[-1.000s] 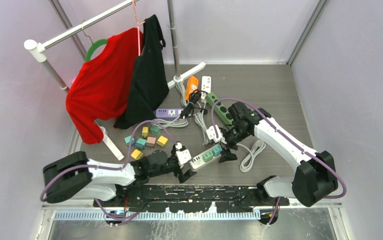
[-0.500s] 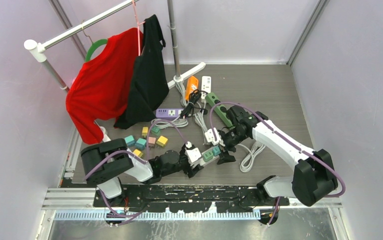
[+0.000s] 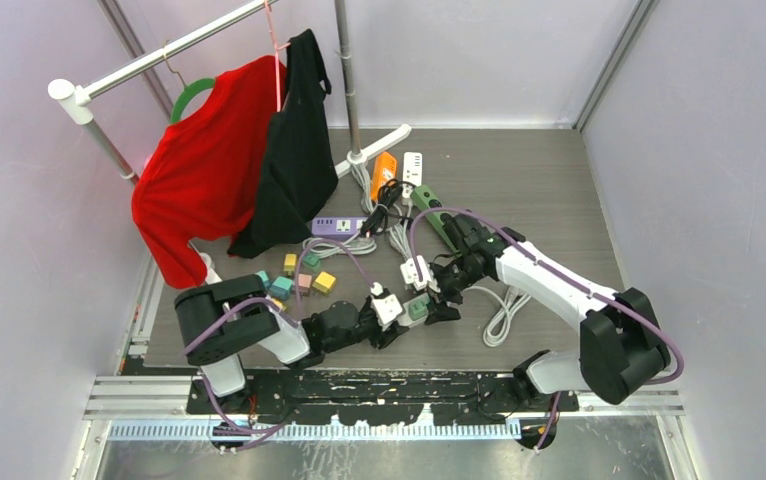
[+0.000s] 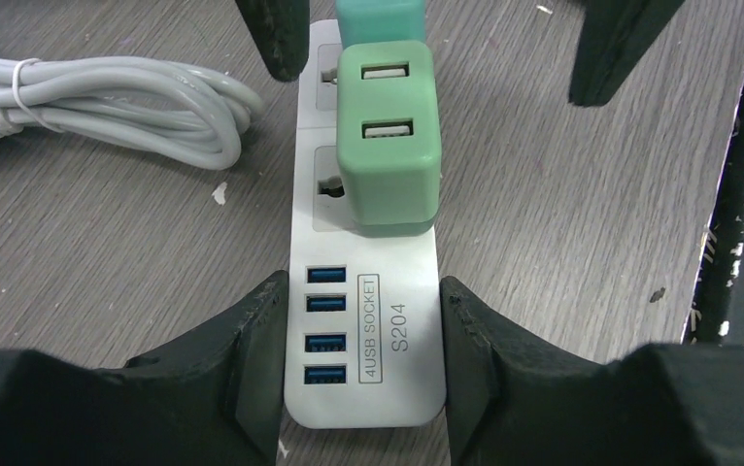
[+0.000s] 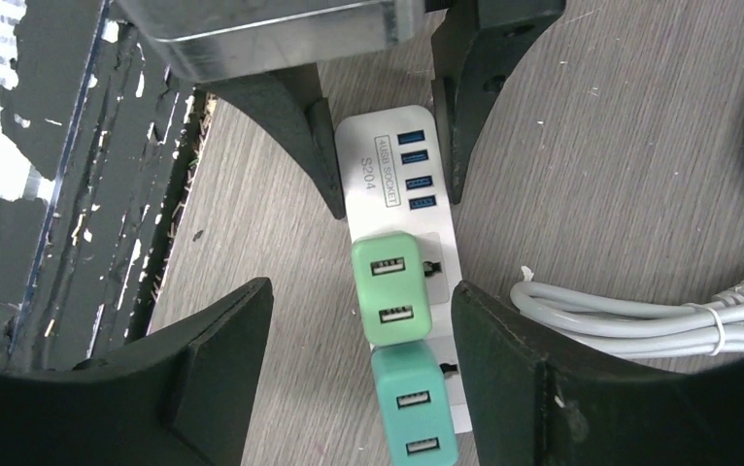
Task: Pull the plug off the socket
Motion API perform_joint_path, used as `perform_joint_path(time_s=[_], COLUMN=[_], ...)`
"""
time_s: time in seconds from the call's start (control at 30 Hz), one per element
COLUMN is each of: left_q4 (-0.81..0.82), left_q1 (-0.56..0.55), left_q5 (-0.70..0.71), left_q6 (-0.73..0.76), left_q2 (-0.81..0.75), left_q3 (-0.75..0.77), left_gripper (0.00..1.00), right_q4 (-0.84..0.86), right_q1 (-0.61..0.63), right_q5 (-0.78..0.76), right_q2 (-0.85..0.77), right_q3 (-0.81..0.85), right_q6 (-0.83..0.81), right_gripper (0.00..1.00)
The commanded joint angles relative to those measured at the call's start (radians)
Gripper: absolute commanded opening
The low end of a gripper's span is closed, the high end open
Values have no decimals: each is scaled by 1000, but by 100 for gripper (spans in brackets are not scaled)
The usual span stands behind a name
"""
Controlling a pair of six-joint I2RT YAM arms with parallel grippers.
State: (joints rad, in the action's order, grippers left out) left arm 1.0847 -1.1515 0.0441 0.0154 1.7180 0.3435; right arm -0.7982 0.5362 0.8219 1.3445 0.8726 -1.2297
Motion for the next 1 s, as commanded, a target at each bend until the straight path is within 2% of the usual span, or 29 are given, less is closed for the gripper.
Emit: perform_joint_path(time_s=[0.0,0.2,0.27,0.37,0.57,0.73,0.8,0.97], left_q4=[113,275,282,278,271,271,268,258], left_q1=[-6,-4,-5,-5,-5,-5,-5,-5], left_q5=[-47,-25,-16,-19,-36,-47,-54,-59], left_q6=[25,20,21,23,24,27,29,29], left_q2=[74,168,175,185,197,205,211,210], left_q3=[-1,-36,-39,-33,-26,-20,-16,-14], left_gripper=[0,0,0,0,0,0,0,0], right_q4=[76,94,90,74,11,-59,-57,73], right_q1=[15,36,36,36,36,42,51,47], right_q5=[-6,-55,-72,-96,-52,22,34,-27], right_q2=[16,48,49,47,51,60,65,71], right_q3=[-13,-21,-19,-13,2,5,13,28], right_q6=[49,45,39,27,-25,-106,-89,114], right_gripper=[71,62,58,47,22,13,11,5])
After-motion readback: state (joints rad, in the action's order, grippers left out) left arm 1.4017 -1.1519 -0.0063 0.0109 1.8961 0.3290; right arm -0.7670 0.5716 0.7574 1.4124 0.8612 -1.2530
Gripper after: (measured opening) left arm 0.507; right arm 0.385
